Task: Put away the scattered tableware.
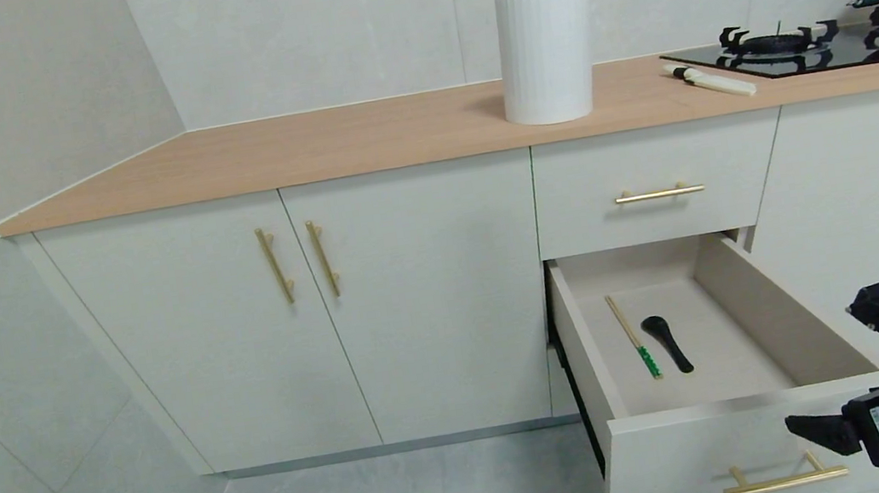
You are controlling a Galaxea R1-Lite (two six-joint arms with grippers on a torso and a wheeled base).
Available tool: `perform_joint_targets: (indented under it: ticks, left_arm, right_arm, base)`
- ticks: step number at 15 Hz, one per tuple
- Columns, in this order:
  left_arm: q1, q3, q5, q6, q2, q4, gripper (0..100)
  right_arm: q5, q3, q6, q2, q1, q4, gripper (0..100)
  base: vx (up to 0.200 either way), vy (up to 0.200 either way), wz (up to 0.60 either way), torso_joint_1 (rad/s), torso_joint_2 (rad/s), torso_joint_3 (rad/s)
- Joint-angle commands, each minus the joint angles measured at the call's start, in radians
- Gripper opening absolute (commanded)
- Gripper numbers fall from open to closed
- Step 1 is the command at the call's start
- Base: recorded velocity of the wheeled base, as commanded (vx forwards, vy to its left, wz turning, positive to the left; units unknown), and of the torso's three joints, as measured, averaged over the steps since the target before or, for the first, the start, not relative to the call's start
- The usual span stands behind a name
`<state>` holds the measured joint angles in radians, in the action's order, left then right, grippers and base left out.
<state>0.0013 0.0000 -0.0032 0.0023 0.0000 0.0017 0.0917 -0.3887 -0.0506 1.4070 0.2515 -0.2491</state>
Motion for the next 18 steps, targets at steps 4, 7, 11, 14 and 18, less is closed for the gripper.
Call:
perform_joint_targets:
  ticks: [4,7,11,14,18]
  left_arm:
    - [0.0,0.0,0.0,-0.001,0.0,0.0,100]
    - [0.0,0.0,0.0,0.001,0.0,0.0,100]
    - [0.0,0.0,0.0,0.001,0.0,0.0,100]
    - [0.0,0.0,0.0,-0.001,0.0,0.0,100]
    - [0.0,0.0,0.0,-0.001,0.0,0.0,100]
  right_arm:
    - [-0.009,-0.061,-0.035,0.092,0.034,0.105,100]
    - [-0.007,-0.084,-0.087,0.187,0.034,0.096,100]
    - [-0.001,-0.073,-0.089,0.285,0.028,0.002,100]
    - [0.0,-0.044,-0.089,0.297,0.009,-0.084,100]
    - [0.0,-0.042,-0.087,0.331,-0.012,-0.136,100]
  base:
    - [0.0,0.0,0.0,0.0,0.0,0.0]
    - [0.0,0.0,0.0,0.0,0.0,0.0]
    - [0.0,0.0,0.0,0.0,0.0,0.0]
    - [0.0,0.0,0.0,0.0,0.0,0.0]
    - [0.0,0.0,0.0,0.0,0.0,0.0]
